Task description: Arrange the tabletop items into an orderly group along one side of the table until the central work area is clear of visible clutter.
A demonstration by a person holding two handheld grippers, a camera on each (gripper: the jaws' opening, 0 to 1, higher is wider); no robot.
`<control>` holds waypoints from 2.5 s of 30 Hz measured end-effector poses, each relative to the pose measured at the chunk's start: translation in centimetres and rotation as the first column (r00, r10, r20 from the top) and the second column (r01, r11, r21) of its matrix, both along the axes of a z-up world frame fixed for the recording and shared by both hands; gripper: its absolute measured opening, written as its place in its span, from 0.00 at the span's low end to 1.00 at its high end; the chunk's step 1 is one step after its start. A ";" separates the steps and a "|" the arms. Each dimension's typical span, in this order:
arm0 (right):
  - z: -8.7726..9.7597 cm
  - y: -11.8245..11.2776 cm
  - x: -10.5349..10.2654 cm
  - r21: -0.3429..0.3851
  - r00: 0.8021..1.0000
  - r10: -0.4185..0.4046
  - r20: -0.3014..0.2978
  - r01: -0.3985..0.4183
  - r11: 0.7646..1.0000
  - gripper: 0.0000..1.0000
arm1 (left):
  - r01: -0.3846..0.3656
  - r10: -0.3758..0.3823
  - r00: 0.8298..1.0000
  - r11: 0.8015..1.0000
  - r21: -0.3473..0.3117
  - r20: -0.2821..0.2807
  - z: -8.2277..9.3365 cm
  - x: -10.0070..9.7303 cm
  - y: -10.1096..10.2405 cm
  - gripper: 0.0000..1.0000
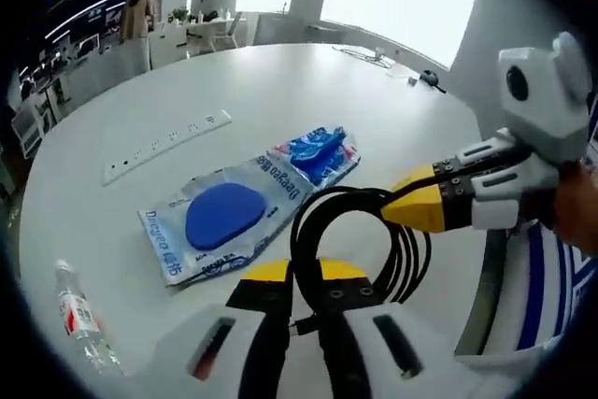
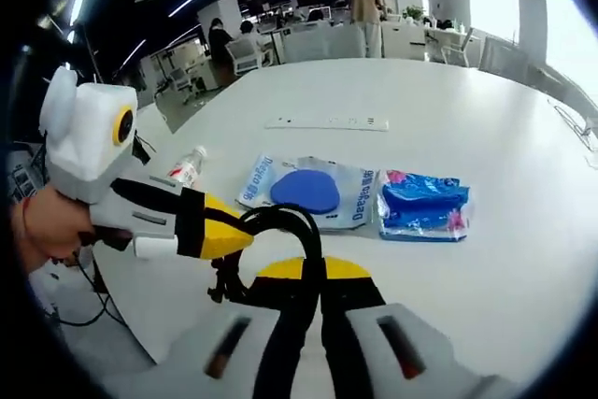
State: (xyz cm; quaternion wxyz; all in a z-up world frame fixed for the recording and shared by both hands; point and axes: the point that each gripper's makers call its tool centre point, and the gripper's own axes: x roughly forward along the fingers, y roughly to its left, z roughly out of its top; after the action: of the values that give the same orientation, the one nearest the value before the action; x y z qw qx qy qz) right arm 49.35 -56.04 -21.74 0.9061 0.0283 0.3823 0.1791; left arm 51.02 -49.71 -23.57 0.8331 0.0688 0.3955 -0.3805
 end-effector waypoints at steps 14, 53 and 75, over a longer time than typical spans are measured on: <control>-2.4 -4.0 0.3 0.027 0.997 -0.050 -0.057 0.051 0.998 0.01 | 0.050 -0.049 0.997 0.999 0.014 -0.060 -2.4 0.5 -4.0 0.06; -10.3 -6.8 2.5 0.058 0.978 -0.035 -0.204 0.048 0.997 0.04 | 0.035 -0.017 0.978 0.996 0.082 -0.208 -9.0 2.4 -6.5 0.07; -10.8 -7.1 2.6 0.012 0.984 -0.016 -0.177 0.018 1.000 0.10 | 0.030 -0.019 0.985 0.998 0.059 -0.173 -9.0 2.8 -6.3 0.14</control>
State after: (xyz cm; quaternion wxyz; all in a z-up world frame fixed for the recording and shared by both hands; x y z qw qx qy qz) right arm 51.94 -63.13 -32.56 0.8697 0.0536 0.4600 0.1707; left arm 53.78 -56.00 -32.52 0.7886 0.0661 0.4766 -0.3829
